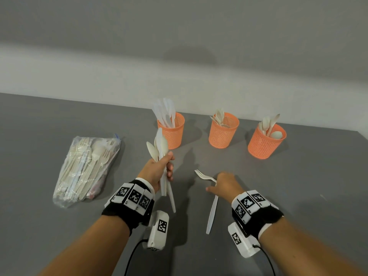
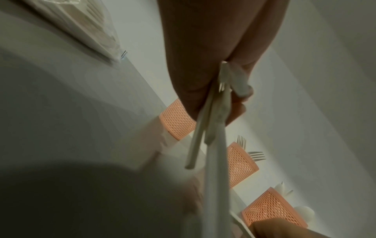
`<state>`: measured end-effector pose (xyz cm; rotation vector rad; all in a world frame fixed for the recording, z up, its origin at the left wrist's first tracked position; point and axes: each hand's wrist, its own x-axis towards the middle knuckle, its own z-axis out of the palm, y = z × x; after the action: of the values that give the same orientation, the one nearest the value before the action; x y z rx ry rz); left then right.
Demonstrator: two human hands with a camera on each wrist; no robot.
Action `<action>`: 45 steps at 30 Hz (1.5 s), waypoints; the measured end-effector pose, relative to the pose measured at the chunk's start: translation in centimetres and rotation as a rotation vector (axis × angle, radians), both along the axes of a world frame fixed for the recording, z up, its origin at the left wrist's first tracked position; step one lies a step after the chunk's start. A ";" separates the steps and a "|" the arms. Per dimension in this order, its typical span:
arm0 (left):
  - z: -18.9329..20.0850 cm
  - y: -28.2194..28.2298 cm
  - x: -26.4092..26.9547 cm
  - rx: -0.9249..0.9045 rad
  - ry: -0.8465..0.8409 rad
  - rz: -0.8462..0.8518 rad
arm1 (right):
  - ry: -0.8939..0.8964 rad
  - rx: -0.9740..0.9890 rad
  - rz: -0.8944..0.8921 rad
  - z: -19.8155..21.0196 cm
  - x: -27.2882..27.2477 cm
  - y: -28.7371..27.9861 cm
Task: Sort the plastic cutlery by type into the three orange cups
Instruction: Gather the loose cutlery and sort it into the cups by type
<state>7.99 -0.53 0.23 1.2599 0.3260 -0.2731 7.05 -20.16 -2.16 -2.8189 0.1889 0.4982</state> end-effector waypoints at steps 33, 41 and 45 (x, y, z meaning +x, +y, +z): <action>0.7 -2.4 -1.1 -0.081 -0.137 -0.108 | -0.260 1.016 -0.133 7.5 -0.1 5.1; 1.6 -2.4 -0.3 -0.359 -0.104 -0.079 | -0.057 0.603 0.167 7.1 -0.5 5.8; 1.9 -2.3 0.0 -0.402 -0.099 -0.102 | -0.088 0.569 0.164 6.6 -0.1 5.4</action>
<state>7.97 -2.82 2.17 0.8906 0.1131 -0.3439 6.94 -14.75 4.45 -2.2979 -0.1784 0.3847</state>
